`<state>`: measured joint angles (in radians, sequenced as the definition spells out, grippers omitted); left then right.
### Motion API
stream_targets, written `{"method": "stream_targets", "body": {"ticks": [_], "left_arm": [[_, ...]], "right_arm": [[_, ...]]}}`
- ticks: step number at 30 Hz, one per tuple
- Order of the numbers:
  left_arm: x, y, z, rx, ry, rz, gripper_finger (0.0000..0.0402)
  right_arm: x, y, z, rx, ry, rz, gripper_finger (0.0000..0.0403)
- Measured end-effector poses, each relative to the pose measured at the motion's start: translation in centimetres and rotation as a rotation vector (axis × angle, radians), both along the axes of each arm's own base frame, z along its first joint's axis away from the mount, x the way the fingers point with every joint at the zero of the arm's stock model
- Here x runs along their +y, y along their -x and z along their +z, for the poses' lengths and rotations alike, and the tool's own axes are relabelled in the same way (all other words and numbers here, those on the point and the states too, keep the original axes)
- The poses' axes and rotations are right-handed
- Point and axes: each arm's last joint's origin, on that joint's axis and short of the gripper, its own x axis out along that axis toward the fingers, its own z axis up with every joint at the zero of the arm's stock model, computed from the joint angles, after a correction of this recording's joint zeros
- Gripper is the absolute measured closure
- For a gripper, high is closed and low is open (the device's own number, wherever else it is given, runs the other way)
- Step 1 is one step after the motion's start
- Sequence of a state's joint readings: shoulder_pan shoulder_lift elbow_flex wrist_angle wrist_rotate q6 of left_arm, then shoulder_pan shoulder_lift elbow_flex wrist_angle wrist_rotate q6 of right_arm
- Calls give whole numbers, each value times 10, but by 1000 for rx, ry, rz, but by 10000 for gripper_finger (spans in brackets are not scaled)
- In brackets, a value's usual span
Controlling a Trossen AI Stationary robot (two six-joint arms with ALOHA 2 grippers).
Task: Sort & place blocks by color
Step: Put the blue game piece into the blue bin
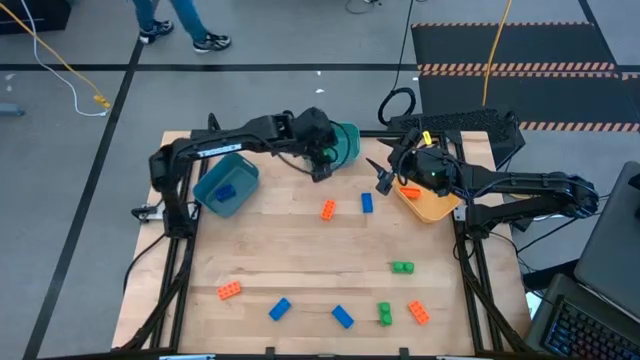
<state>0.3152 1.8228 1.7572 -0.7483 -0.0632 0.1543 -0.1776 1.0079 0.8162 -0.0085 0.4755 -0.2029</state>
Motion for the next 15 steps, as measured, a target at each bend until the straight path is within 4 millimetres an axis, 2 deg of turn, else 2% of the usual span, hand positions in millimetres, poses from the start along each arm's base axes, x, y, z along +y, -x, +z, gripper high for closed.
{"method": "stream_targets", "body": {"ticks": [4, 8, 12, 15], "left_arm": [[-17, 9, 4, -135, 27, -66, 211], [-34, 24, -6, -231, 21, -85, 225], [-49, 39, -26, -357, 6, -107, 227], [-54, 48, -42, -491, -18, -108, 227]], "right_arm": [[1, 2, -5, 46, -38, 27, 124], [2, 1, -11, 81, -89, 95, 124], [-4, 0, -12, 39, -157, 60, 124], [-10, -5, -21, 42, -199, 22, 124]]}}
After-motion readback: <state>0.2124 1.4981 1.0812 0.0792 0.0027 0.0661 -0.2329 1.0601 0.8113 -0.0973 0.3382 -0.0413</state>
